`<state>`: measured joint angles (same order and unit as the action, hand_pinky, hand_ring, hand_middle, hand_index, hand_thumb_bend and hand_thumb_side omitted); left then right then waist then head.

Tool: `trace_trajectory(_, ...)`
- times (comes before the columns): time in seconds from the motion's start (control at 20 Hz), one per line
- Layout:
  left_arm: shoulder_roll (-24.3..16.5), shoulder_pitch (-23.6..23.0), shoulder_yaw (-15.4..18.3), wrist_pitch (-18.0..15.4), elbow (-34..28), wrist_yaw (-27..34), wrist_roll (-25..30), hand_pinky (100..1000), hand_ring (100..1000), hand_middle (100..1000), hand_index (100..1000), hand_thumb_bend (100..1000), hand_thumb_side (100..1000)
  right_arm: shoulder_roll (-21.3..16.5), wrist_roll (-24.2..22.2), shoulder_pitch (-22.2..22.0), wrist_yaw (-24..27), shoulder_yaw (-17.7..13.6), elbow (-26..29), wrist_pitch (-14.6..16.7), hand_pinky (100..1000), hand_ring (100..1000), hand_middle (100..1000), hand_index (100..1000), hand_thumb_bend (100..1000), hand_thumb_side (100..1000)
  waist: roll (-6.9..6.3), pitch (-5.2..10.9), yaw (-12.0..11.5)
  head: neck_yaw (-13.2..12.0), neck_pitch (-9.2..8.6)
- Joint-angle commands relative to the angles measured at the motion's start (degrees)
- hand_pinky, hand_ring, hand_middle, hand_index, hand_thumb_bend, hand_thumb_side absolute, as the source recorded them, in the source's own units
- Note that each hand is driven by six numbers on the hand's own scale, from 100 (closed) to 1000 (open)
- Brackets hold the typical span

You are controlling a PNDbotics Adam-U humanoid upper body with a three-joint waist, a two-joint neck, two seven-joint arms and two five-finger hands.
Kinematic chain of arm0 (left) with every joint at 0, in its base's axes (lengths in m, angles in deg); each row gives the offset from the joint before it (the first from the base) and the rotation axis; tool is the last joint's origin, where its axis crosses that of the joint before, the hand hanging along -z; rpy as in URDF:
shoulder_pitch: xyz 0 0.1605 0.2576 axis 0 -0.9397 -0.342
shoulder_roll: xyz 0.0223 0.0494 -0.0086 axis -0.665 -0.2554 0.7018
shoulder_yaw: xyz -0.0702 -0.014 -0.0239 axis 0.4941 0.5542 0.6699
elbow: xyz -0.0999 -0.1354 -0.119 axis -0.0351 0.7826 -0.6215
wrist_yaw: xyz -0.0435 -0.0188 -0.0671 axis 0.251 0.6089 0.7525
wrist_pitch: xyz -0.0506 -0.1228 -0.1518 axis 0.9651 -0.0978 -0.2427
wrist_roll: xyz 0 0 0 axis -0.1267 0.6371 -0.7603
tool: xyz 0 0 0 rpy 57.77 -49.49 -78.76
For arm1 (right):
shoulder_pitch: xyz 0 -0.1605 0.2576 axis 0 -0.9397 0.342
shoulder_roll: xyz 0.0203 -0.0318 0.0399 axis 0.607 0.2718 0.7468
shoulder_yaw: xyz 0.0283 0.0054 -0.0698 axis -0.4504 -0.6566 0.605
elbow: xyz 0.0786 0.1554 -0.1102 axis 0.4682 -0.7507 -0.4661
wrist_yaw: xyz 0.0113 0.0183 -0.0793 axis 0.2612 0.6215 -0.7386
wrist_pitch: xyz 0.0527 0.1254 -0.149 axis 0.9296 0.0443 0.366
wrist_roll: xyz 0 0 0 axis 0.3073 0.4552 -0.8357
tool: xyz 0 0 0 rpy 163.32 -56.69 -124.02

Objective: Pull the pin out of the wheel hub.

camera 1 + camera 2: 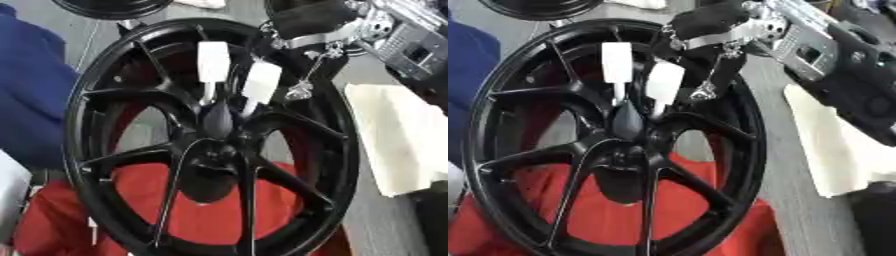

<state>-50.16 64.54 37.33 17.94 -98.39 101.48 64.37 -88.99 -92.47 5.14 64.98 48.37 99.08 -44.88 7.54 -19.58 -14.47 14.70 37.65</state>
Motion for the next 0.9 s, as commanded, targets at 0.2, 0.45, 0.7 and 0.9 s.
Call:
trace_trajectory(0.2, -0.5, 0.5, 0.4, 0.0, -1.1, -0.2, -0.1, 699, 723, 596, 690, 100, 801, -0.2, -18.0, 2.2, 2.3, -2.0, -0.8, 18.1, 793, 736, 468, 495, 100, 100, -0.48, 1.21, 0.2, 0.5, -0.65)
trace_trajectory(0.45, -0.6, 0.4, 0.5, 0.1, -1.1, -0.2, -0.2, 699, 723, 597, 690, 100, 802, 0.3, -18.0, 3.0, 4.8, -2.5, -1.4, 16.8, 773, 705, 437, 446, 100, 100, -0.51, 1.34, 0.4, 1.5, -0.20)
trace_trajectory(0.7, -0.7, 0.3, 0.6, 0.0, -1.1, -0.2, -0.4, 699, 724, 597, 690, 100, 798, -0.1, -18.0, 3.4, 6.3, -3.5, -1.3, 15.7, 771, 701, 426, 429, 100, 100, -0.69, 1.53, 0.6, 1.5, 0.05)
trace_trajectory(0.9, -0.7, 0.2, 0.7, -0.1, -1.1, -0.2, -0.5, 699, 725, 598, 690, 100, 799, -0.6, -18.0, 3.7, 7.4, -4.9, -1.1, 14.9, 768, 697, 415, 418, 100, 100, -0.77, 1.70, 0.9, 1.5, 0.22)
